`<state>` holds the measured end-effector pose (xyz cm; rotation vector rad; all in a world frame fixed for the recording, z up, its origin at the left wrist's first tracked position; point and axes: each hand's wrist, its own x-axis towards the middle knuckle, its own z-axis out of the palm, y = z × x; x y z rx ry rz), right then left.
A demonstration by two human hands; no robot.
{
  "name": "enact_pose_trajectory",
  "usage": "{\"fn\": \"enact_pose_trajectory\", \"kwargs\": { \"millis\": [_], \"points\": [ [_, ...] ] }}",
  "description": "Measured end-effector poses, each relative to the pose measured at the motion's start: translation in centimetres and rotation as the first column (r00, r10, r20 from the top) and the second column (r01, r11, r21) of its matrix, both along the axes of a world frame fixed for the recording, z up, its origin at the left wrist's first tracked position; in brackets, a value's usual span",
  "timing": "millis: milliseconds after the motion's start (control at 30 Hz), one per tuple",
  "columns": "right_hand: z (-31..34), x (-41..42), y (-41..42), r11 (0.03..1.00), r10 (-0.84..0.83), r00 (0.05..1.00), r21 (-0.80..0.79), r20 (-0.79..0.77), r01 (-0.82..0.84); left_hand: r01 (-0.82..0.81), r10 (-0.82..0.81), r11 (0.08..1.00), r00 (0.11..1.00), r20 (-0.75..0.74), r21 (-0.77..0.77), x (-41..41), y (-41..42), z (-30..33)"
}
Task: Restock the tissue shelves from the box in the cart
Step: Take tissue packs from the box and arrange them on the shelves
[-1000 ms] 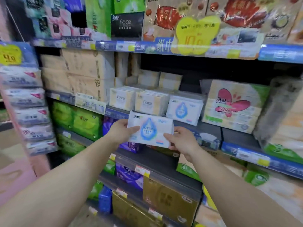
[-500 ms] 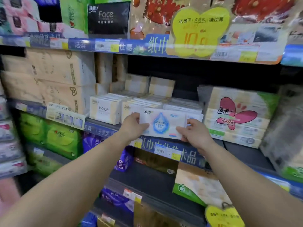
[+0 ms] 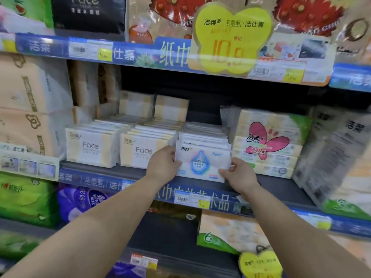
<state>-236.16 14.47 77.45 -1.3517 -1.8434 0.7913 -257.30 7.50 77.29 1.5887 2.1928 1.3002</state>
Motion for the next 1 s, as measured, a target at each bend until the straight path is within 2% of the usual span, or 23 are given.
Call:
{"fn": "enact_pose_trajectory", "kwargs": {
  "millis": [233, 367, 467, 767, 1000],
  "points": [
    [-0.3, -1.1, 0.2, 0.997, -0.068, 0.997, -0.026, -0.043, 0.067, -0.118, 0.118, 0.99, 0.993, 0.01, 0.08, 0.0, 0.6, -0.2],
    [-0.5, -1.1, 0.4, 0.99, -0.13, 0.987, -0.065, -0.099, 0.124, -0.042, 0.044, 0.998, 0.998, -0.043, 0.056, -0.1, 0.7, -0.4],
    [-0.5, -1.4, 0.7, 0.991, -0.101, 0.993, -0.088, -0.054, 0.096, 0.022, -0.019, 0.999, 0.995, -0.097, 0.035, -0.6, 0.3, -0.5],
    [-0.6, -1.9, 0.1, 0.997, -0.075, 0.997, -0.017, -0.014, 0.074, 0.125, -0.133, 0.99, 0.979, -0.153, -0.062, -1.1, -0.6, -0.4],
    [-0.2, -1.9, -0.6, 0.991, -0.12, 0.993, -0.06, -0.002, 0.12, 0.239, -0.295, 0.948, 0.909, -0.295, -0.211, -0.8, -1.3, -0.7]
  ]
}}
